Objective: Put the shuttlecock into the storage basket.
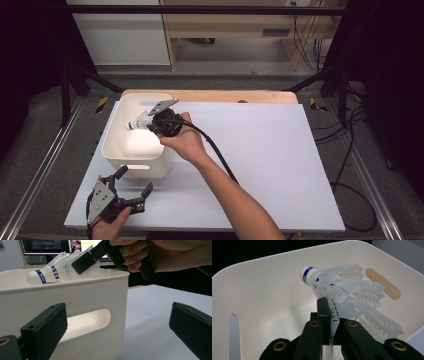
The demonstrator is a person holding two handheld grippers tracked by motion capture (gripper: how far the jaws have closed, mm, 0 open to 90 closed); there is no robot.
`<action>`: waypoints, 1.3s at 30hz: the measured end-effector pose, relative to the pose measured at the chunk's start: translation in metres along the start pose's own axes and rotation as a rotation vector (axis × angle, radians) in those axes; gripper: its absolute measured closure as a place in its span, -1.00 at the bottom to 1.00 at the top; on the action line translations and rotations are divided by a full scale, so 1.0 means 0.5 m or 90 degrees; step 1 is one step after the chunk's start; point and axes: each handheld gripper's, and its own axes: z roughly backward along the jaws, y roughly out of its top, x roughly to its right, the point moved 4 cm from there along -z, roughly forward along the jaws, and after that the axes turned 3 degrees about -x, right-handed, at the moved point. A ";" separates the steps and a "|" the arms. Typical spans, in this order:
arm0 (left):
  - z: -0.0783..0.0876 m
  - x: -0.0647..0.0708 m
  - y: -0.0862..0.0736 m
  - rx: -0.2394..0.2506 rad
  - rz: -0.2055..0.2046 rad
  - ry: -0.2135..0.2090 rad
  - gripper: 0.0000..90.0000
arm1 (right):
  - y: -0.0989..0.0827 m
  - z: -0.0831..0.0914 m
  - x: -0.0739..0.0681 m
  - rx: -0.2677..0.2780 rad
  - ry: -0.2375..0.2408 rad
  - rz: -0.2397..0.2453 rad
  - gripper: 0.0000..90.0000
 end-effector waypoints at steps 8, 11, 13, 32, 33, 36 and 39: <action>0.000 0.000 0.000 0.000 0.000 0.001 -0.96 | 0.004 -0.003 -0.003 0.001 0.002 0.001 0.98; 0.000 -0.001 0.000 0.000 0.000 0.001 -0.96 | 0.005 -0.004 -0.002 -0.001 0.001 0.002 0.98; 0.000 -0.001 0.000 0.000 0.000 0.001 -0.96 | 0.006 -0.005 -0.002 -0.001 0.000 0.004 0.98; 0.000 0.000 0.000 0.000 0.000 0.000 -0.96 | -0.002 -0.017 -0.001 -0.040 0.017 -0.004 0.85; 0.000 0.000 0.000 0.000 0.001 -0.001 -0.96 | -0.004 -0.019 -0.002 -0.046 0.021 -0.006 0.77; 0.000 0.000 0.000 0.000 0.000 -0.001 -0.96 | -0.007 -0.014 -0.001 -0.067 0.010 -0.020 0.38; 0.000 0.000 0.000 0.000 0.000 -0.002 -0.96 | -0.006 0.000 -0.003 -0.070 0.003 -0.023 0.25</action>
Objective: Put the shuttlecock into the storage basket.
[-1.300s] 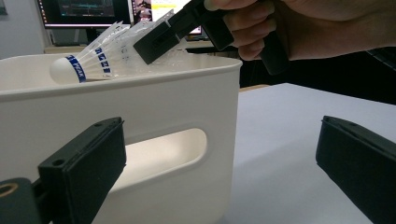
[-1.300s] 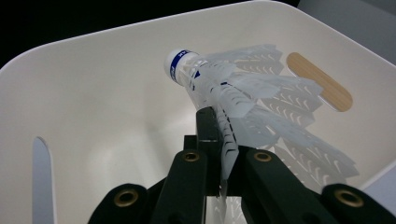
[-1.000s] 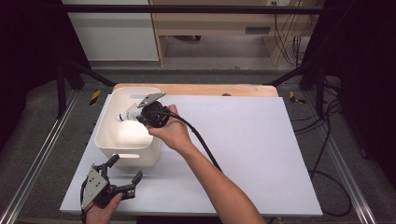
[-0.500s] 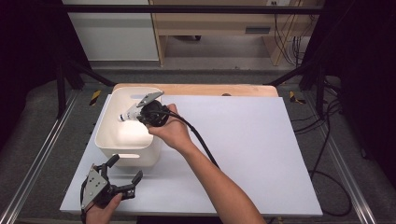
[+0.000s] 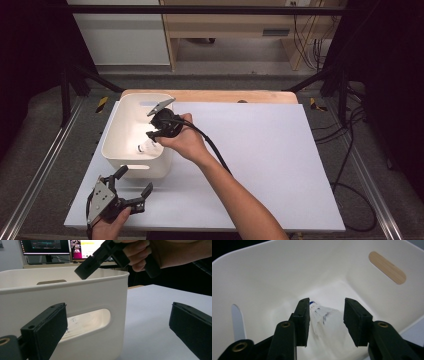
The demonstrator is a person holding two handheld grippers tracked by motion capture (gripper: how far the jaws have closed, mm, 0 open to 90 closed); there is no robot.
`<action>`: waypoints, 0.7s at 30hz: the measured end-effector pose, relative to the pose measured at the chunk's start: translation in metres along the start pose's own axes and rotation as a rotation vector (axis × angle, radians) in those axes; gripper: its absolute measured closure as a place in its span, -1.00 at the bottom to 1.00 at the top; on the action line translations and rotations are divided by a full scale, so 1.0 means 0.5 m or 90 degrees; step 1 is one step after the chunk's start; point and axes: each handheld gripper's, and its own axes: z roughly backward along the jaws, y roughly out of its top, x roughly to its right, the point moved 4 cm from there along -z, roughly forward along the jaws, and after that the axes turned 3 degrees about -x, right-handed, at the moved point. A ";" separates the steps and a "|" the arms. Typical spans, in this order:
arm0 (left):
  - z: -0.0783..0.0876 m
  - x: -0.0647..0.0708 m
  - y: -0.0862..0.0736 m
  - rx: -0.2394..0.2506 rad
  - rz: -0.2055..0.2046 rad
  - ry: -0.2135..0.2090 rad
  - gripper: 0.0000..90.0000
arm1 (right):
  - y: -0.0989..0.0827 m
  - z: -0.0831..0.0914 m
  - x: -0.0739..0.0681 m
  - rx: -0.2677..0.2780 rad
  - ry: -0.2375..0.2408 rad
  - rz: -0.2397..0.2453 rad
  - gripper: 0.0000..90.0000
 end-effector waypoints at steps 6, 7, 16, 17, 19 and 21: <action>0.000 0.001 0.000 0.001 0.001 0.001 -0.96 | 0.008 0.042 -0.018 0.042 -0.002 0.003 0.15; 0.000 0.001 0.000 0.001 0.001 0.001 -0.96 | 0.009 0.046 -0.020 0.046 -0.001 0.002 0.14; 0.000 0.002 0.000 -0.001 -0.003 0.000 -0.96 | 0.013 0.065 -0.037 0.066 0.000 0.011 0.13; 0.000 0.002 0.000 -0.001 -0.002 0.000 -0.96 | 0.013 0.065 -0.037 0.066 -0.001 0.010 0.12; 0.000 0.002 0.000 -0.001 -0.003 0.000 -0.96 | 0.013 0.065 -0.038 0.066 0.000 0.008 0.12; 0.000 0.002 0.000 -0.002 -0.003 0.000 -0.96 | 0.014 0.066 -0.038 0.069 -0.001 0.009 0.11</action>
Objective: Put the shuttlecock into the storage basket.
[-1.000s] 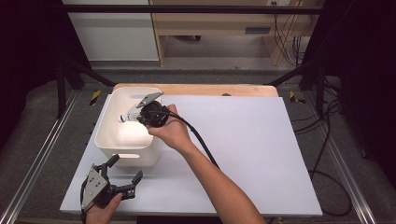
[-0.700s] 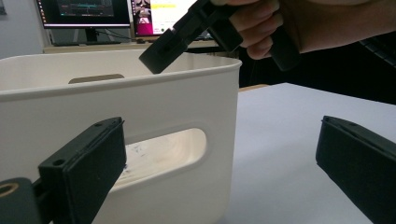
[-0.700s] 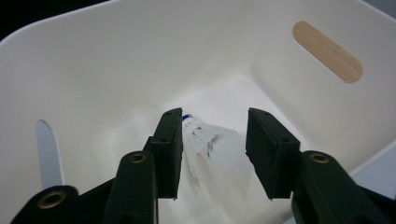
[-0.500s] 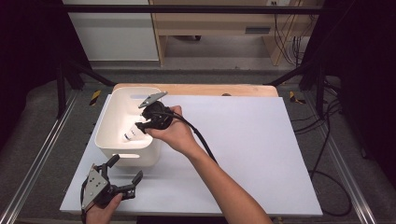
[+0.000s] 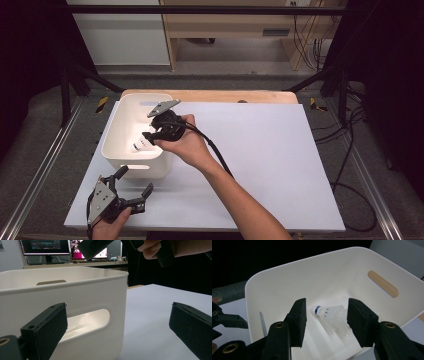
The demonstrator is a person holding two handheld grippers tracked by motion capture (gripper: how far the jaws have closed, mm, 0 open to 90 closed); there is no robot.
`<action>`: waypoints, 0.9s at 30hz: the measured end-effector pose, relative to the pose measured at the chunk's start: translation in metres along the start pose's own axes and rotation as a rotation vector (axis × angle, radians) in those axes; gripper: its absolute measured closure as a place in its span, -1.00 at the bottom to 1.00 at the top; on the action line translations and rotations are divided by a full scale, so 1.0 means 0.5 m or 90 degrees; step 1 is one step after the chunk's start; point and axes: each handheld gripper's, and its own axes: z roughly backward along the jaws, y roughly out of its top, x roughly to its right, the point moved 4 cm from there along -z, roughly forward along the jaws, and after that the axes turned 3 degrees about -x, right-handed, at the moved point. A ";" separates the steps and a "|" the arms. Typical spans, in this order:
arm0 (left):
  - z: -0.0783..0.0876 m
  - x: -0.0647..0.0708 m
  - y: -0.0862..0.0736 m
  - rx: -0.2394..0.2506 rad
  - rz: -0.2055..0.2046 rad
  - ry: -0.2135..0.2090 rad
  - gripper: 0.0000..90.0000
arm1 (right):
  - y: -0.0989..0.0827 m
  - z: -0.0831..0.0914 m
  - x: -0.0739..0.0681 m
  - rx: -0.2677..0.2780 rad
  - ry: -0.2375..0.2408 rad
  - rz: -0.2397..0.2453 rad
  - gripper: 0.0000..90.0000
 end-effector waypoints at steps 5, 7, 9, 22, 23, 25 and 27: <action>0.000 0.000 0.000 0.000 0.000 0.001 -0.96 | 0.001 0.001 -0.002 0.000 0.000 0.002 0.11; 0.000 0.000 0.000 0.000 0.000 0.001 -0.96 | 0.002 0.002 -0.003 0.002 0.000 0.001 0.11; 0.000 0.000 0.000 0.001 0.000 0.001 -0.96 | 0.002 0.004 -0.004 0.002 0.000 0.000 0.11; -0.001 0.000 0.000 0.000 0.000 0.000 -0.96 | 0.006 0.015 -0.002 0.011 -0.005 -0.001 0.07; -0.001 0.000 0.000 0.000 -0.001 0.000 -0.96 | 0.006 0.016 -0.002 0.012 -0.007 -0.002 0.06; 0.000 0.000 0.000 0.000 0.000 0.000 -0.96 | 0.006 0.017 -0.001 0.013 -0.007 -0.002 0.05; 0.000 0.000 0.000 0.001 0.000 0.001 -0.96 | 0.006 0.020 0.000 0.013 -0.009 -0.003 0.03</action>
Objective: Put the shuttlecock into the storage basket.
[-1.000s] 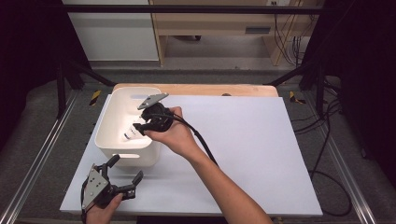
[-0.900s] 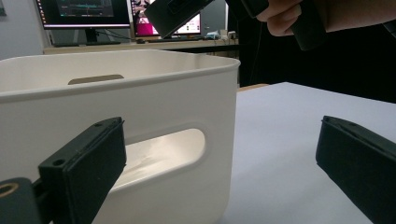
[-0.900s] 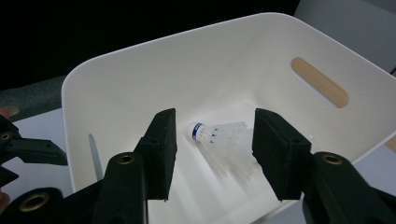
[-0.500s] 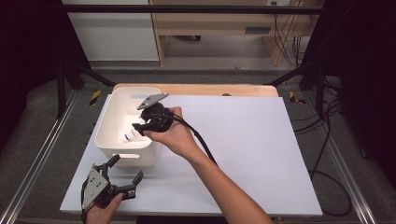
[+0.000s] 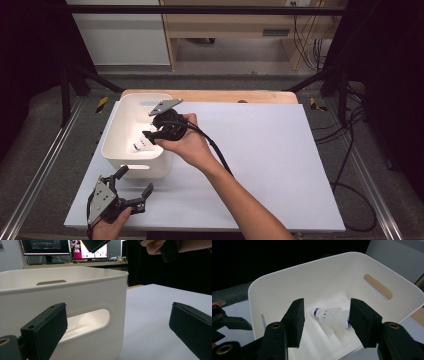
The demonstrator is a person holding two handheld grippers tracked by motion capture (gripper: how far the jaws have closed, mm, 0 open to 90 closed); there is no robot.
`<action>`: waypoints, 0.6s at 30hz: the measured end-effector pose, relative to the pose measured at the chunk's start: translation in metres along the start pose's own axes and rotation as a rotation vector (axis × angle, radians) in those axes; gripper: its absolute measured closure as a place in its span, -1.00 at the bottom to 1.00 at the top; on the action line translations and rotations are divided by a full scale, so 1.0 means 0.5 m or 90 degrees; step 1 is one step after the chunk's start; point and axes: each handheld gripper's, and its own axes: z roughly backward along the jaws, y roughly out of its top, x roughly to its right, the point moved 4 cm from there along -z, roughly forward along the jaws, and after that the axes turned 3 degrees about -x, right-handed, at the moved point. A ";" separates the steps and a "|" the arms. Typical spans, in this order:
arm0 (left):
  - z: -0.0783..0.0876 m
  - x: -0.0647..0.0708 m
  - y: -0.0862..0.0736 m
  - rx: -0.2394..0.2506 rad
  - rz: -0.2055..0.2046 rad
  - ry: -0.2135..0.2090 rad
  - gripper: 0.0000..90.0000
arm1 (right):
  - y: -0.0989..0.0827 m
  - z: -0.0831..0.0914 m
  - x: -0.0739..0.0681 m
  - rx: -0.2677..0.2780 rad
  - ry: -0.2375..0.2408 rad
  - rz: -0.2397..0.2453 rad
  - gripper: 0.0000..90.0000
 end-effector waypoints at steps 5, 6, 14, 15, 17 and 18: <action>0.000 0.000 0.000 -0.001 0.000 0.000 -0.96 | -0.001 0.010 0.003 0.000 -0.003 -0.002 -0.02; -0.001 0.001 0.000 -0.001 0.000 0.000 -0.96 | -0.001 0.012 0.004 0.000 -0.005 -0.001 -0.04; -0.001 0.001 -0.001 -0.001 -0.001 0.000 -0.96 | 0.000 0.029 0.009 0.004 -0.017 -0.001 -0.16; -0.001 0.001 -0.001 -0.001 0.000 0.000 -0.96 | -0.001 0.031 0.009 0.005 -0.020 -0.001 -0.19; -0.001 0.001 -0.001 -0.001 0.000 0.000 -0.96 | -0.002 0.035 0.010 0.005 -0.025 -0.002 -0.23; -0.001 0.001 -0.001 -0.002 0.000 0.000 -0.96 | -0.003 0.036 0.011 0.006 -0.026 -0.001 -0.25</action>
